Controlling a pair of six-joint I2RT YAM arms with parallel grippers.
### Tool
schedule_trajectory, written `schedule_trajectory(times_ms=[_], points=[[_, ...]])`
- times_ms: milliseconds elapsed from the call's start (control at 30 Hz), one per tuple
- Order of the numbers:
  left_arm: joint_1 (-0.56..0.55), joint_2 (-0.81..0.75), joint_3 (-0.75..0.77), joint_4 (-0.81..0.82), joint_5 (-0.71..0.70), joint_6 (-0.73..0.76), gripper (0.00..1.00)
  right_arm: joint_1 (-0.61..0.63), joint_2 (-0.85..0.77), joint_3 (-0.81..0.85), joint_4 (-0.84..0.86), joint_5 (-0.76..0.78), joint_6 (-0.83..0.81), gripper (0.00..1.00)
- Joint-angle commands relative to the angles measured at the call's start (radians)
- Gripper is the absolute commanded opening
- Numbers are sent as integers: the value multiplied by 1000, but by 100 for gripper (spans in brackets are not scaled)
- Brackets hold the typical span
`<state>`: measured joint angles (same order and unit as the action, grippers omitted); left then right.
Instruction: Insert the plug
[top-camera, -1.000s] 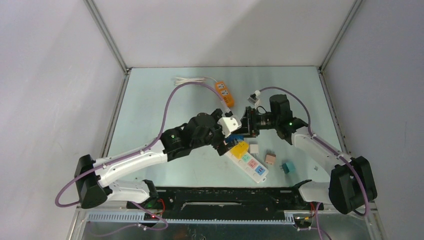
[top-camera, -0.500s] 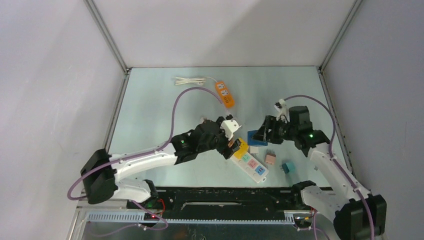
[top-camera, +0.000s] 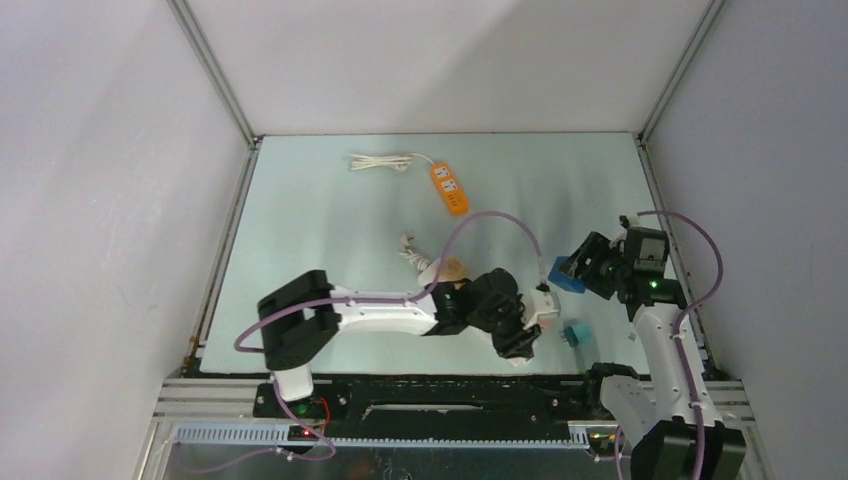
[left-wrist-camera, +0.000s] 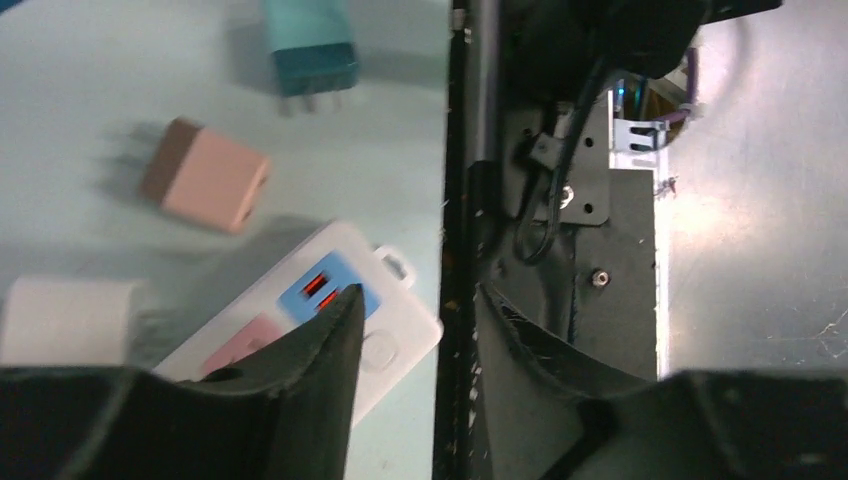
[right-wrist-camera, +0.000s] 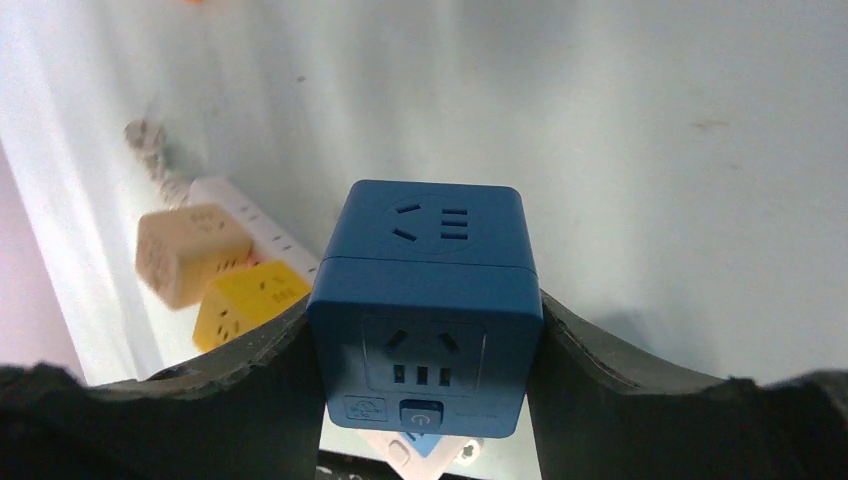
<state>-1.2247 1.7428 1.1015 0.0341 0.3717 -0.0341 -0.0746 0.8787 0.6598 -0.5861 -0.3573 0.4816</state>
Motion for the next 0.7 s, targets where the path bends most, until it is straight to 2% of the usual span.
schedule_trajectory(times_ms=[0, 167, 300, 467, 667], points=[[-60, 112, 155, -52, 68, 53, 44, -110, -13, -21, -13, 28, 21, 0], [-99, 248, 290, -178, 21, 90, 34, -153, -20, -29, -21, 90, 38, 0], [-121, 318, 376, -261, -70, 107, 29, -167, -20, -29, -19, 122, 60, 0], [-122, 367, 436, -305, -199, 72, 21, -175, -14, -29, -5, 115, 56, 0], [-99, 429, 514, -364, -329, -20, 8, -176, -9, -29, 13, 86, 42, 0]])
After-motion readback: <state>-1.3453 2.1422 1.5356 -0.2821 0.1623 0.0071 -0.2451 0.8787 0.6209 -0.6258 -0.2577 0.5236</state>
